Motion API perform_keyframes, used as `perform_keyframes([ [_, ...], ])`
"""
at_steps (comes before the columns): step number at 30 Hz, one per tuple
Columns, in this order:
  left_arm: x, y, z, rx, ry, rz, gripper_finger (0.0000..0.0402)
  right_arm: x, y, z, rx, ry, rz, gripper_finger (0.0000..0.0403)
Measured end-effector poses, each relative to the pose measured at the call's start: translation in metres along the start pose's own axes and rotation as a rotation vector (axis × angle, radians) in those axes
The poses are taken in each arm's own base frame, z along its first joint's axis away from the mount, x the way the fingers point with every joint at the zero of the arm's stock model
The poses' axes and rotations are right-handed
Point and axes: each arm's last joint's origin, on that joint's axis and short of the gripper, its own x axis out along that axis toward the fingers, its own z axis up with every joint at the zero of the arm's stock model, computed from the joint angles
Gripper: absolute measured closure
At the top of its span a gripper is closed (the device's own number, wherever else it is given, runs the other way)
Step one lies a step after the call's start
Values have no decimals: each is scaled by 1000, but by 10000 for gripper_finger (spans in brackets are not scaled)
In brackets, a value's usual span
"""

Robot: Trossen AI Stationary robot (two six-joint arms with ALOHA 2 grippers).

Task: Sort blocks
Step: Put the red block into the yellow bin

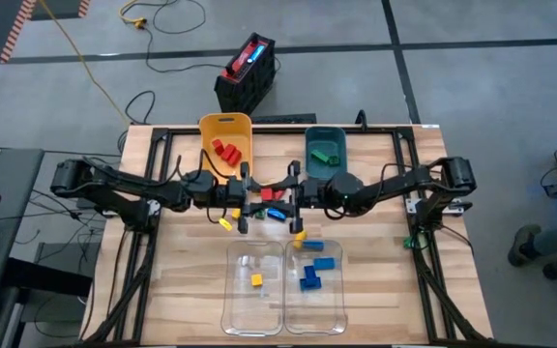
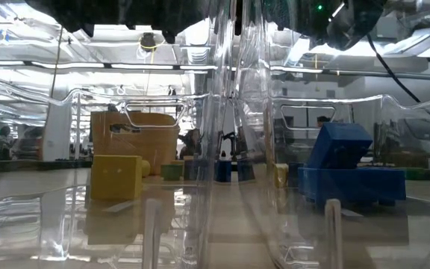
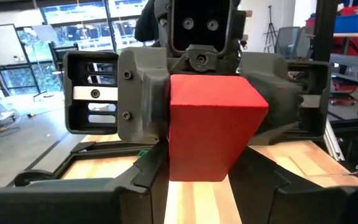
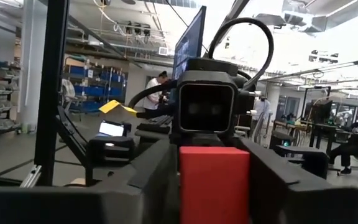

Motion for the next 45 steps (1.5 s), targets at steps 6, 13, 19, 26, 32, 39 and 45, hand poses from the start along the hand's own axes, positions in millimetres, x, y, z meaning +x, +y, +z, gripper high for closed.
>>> perform_keyframes([
  [6, 0, 0, 0, -14, 6, 10, 274, 0, -1, 3, 7, -3, 5, 135],
  [13, 0, 4, -3, -35, 34, 20, 274, -6, -6, 31, -73, -32, -66, 118],
  [19, -3, 8, -6, -51, 92, 31, 274, -19, -15, 61, -115, 74, -171, 117],
  [26, -52, 52, 15, -99, 262, 214, 274, -53, 5, 82, -158, 209, -222, 117],
  [32, -93, 97, 10, -172, 429, 503, 274, -87, 31, 85, -159, 172, -236, 117],
  [39, -90, 151, -14, -278, 621, 596, 274, -95, 34, 86, -147, 101, -257, 117],
  [45, -81, 191, -39, -371, 878, 538, 273, -96, 37, 83, -154, 126, -244, 117],
])
